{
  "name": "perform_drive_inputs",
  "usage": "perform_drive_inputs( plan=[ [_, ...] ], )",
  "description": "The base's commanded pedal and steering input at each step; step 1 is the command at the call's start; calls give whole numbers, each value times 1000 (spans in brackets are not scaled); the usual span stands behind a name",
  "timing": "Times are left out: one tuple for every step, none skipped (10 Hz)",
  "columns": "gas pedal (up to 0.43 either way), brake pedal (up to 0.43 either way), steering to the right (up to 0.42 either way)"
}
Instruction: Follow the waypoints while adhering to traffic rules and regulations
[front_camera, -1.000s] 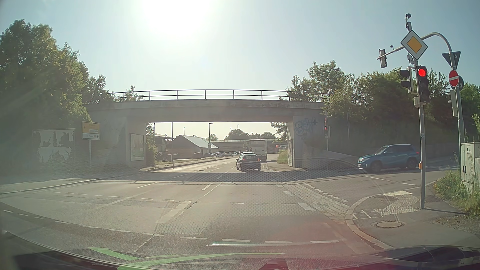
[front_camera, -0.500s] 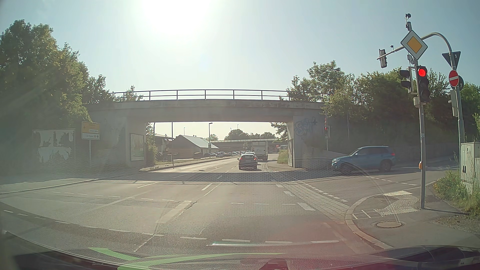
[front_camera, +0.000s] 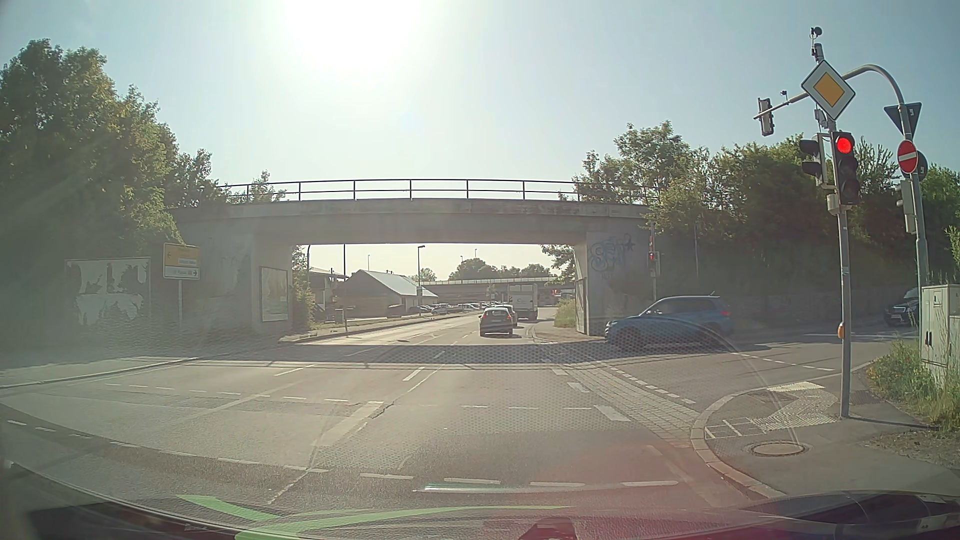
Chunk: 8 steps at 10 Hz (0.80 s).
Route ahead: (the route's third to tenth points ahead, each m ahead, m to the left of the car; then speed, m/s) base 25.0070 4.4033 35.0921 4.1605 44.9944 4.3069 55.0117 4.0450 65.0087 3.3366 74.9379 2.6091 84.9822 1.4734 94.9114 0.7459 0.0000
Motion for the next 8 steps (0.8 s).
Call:
perform_drive_inputs(
  plan=[
    [0, 299, 9],
    [0, 305, 9],
    [0, 299, 9],
    [0, 305, 9],
    [0, 305, 9],
    [0, 299, 9],
    [0, 299, 9],
    [0, 299, 9]
  ],
)
